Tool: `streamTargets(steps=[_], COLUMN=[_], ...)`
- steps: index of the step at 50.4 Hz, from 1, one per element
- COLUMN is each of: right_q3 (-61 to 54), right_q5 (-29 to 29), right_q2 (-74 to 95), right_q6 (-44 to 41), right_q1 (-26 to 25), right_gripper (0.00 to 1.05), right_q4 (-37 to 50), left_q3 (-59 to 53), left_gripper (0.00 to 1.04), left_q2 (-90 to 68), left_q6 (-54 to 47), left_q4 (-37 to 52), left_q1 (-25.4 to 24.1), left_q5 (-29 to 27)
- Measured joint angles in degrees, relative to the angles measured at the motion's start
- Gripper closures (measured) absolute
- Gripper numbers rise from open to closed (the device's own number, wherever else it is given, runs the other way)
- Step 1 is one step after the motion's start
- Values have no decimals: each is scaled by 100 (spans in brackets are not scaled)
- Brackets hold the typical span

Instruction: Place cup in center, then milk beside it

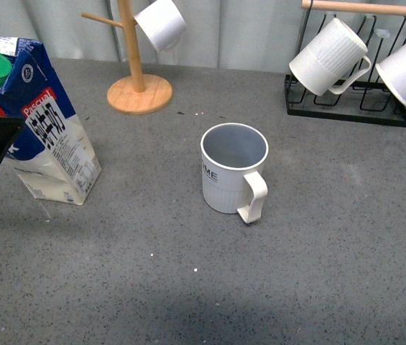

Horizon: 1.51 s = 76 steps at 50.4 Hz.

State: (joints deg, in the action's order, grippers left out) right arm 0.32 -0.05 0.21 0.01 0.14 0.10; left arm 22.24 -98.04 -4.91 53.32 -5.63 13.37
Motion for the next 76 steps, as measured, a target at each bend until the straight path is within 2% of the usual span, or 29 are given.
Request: streamTargets(steps=[12, 14, 27, 36, 42, 47, 67, 76], right_q3=[0, 0, 0, 0, 0, 0, 0, 0], right_q5=[0, 0, 0, 0, -2, 0, 0, 0], right_q2=[0, 0, 0, 0, 0, 0, 0, 0], right_q6=[0, 0, 0, 0, 0, 0, 0, 0], right_q1=[0, 0, 0, 0, 0, 0, 0, 0], right_gripper=[9, 9, 9, 9, 9, 9, 9, 9], right_q4=[0, 0, 0, 0, 0, 0, 0, 0], left_q3=[236, 256, 315, 337, 328, 284, 317, 426], left_gripper=[7, 11, 47, 82, 101, 101, 101, 101], left_q2=[-345, -361, -431, -435, -341, -190, -13, -118], left_q6=[42, 57, 227, 420, 549, 660, 1681, 2000], left_q4=[9, 11, 52, 52, 74, 87, 68, 48], left_q1=[15, 22, 136, 197, 306, 501, 2096, 2559], left_q5=[-136, -146, -238, -286, -361, -490, -1777, -2050])
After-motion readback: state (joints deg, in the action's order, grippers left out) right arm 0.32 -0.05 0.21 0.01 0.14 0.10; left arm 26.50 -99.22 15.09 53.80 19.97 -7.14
